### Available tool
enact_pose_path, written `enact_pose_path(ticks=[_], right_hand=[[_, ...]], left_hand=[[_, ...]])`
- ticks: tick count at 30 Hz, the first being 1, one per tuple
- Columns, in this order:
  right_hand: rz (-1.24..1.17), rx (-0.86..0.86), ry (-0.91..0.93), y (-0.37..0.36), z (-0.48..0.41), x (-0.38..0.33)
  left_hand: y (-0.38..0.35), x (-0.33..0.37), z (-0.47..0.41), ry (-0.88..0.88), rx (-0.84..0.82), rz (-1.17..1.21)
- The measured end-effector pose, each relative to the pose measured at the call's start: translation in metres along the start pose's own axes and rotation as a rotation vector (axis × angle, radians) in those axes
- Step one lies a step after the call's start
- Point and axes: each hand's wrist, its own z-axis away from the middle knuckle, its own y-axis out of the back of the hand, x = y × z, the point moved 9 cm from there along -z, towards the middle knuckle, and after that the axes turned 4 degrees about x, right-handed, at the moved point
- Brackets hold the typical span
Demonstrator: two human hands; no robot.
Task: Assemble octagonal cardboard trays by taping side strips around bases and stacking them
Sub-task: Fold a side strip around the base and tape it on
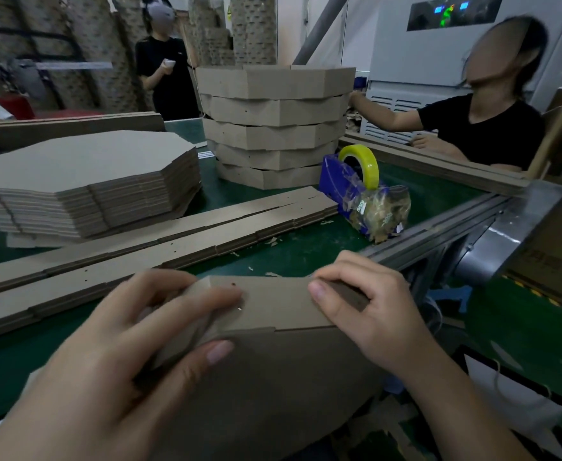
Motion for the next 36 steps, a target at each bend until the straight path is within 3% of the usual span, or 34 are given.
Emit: enact_pose_path(ticks=[6, 15, 19, 22, 24, 27, 36], right_hand=[[0.007, 0.006, 0.049, -0.014, -0.003, -0.013], [-0.2, -0.14, -0.232, -0.012, -0.015, 0.022], [-0.018, 0.196, -0.341, 0.053, -0.061, 0.074], [0.268, 0.386, -0.509, 0.109, -0.1, 0.136], [0.433, 0.342, -0.649, 0.125, -0.116, 0.18], [0.419, 0.175, -0.816, 0.12, -0.125, 0.222], [0.538, 0.029, -0.852, 0.124, -0.141, 0.217]], left_hand=[[-0.026, 0.025, -0.035, -0.163, -0.105, -0.315], [-0.036, 0.008, -0.043, -0.192, -0.051, -0.31], [-0.033, 0.001, -0.042, -0.182, -0.022, -0.274], [-0.033, 0.001, -0.042, -0.182, -0.009, -0.264], [-0.032, 0.001, -0.043, -0.172, -0.006, -0.262], [-0.033, 0.001, -0.043, -0.167, -0.017, -0.263], [-0.032, 0.001, -0.042, -0.16, 0.021, -0.269]])
